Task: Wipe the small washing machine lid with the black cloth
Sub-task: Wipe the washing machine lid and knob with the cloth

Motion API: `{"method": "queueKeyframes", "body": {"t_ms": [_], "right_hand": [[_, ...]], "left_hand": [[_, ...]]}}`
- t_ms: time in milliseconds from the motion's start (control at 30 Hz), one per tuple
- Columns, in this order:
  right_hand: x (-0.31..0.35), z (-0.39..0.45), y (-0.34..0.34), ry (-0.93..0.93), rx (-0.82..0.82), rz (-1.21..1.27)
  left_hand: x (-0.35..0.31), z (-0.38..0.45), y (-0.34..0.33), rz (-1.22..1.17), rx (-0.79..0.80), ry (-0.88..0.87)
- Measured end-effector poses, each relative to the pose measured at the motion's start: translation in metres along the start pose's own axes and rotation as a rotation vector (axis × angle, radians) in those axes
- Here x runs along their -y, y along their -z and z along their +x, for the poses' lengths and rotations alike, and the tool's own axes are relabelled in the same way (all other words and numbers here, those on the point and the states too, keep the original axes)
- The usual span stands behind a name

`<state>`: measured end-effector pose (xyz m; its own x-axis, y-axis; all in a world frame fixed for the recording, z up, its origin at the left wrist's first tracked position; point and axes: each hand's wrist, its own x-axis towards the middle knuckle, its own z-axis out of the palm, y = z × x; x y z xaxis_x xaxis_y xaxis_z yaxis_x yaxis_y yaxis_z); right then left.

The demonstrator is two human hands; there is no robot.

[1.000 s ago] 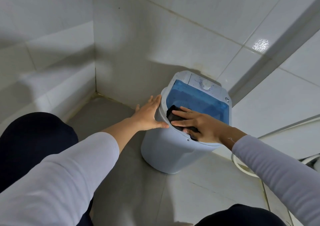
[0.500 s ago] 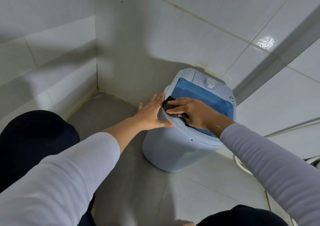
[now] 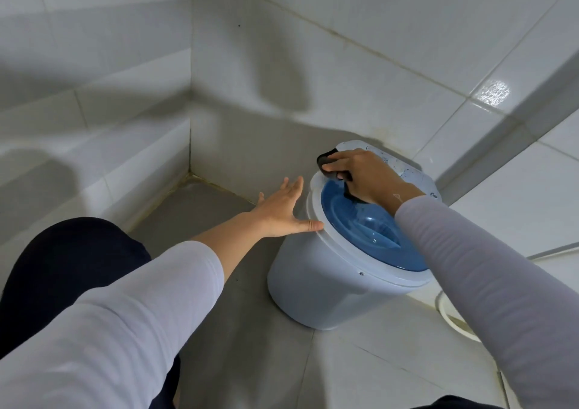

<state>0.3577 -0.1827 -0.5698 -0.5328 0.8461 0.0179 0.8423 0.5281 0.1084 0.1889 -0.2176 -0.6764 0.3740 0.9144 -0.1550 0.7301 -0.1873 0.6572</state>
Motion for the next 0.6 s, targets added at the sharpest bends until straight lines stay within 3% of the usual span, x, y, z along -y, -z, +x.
{"method": "queueKeyframes", "body": {"t_ms": [300, 600], "right_hand": [[-0.001, 0.002, -0.007, 0.184, 0.230, 0.059], [-0.018, 0.007, -0.026, 0.218, 0.146, 0.074]], "left_hand": [[-0.011, 0.015, 0.019, -0.030, 0.023, 0.042], [-0.014, 0.021, 0.026, -0.005, 0.117, 0.082]]}}
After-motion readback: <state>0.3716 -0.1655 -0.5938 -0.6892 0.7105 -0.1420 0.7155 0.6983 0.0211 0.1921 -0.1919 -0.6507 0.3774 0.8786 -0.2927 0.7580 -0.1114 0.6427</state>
